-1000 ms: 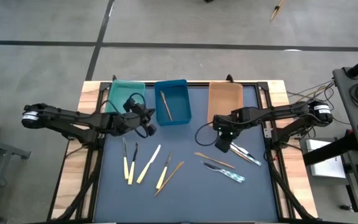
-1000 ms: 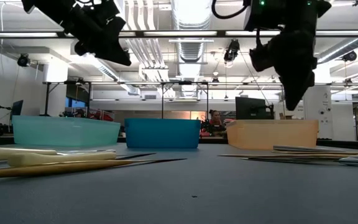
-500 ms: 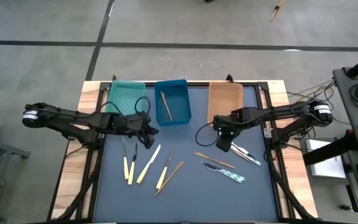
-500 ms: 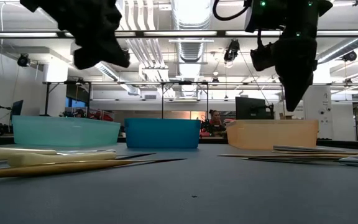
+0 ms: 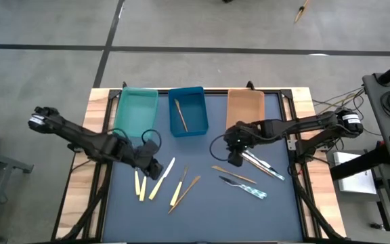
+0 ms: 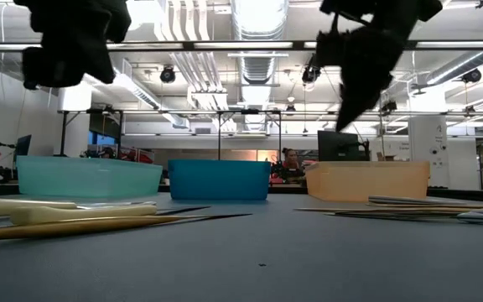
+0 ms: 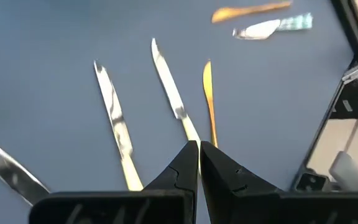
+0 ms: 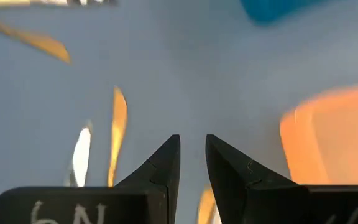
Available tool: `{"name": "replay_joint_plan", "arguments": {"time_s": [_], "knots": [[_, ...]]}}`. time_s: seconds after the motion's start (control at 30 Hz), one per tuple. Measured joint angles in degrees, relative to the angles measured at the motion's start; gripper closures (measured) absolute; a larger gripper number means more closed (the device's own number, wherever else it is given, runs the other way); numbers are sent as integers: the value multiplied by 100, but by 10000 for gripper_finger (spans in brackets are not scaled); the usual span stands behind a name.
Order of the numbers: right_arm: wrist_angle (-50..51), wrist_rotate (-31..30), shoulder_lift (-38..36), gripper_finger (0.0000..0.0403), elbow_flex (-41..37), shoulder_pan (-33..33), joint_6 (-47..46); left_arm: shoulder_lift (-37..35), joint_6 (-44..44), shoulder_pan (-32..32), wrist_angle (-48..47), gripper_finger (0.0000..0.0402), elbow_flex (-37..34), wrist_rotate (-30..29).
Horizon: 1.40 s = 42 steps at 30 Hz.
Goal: Sort silverware by color (type)
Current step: Put the yellow table knife into the green bin
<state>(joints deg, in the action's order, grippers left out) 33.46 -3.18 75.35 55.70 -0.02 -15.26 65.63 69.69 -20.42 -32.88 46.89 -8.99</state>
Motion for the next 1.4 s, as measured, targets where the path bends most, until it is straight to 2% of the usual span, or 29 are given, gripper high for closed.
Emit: {"name": "replay_joint_plan", "arguments": {"time_s": [0.13, 0.27, 0.57, 0.8, 1.03, 1.4], "knots": [[-730, 0, -25, 335, -17, 91, 454, 368, 464, -389, 38, 401, 75, 111], [-1194, 12, -98, 335, -63, 133, 918, 740, 501, -549, -113, 401, 413, 89], [-1310, 10, -384, 335, -75, 128, 1521, 1759, 503, -566, -971, 401, 1237, 116], [-1352, 5, -849, 335, -430, 128, 1722, 2270, 610, -577, -1410, 401, 1738, 152], [-1998, 13, -1410, 335, -809, 128, 1965, 2687, 800, -526, -2278, 400, 2051, 146], [-2051, 14, -1599, 335, -918, 128, 1912, 2991, 304, -564, -2360, 339, 2087, 255]]}}
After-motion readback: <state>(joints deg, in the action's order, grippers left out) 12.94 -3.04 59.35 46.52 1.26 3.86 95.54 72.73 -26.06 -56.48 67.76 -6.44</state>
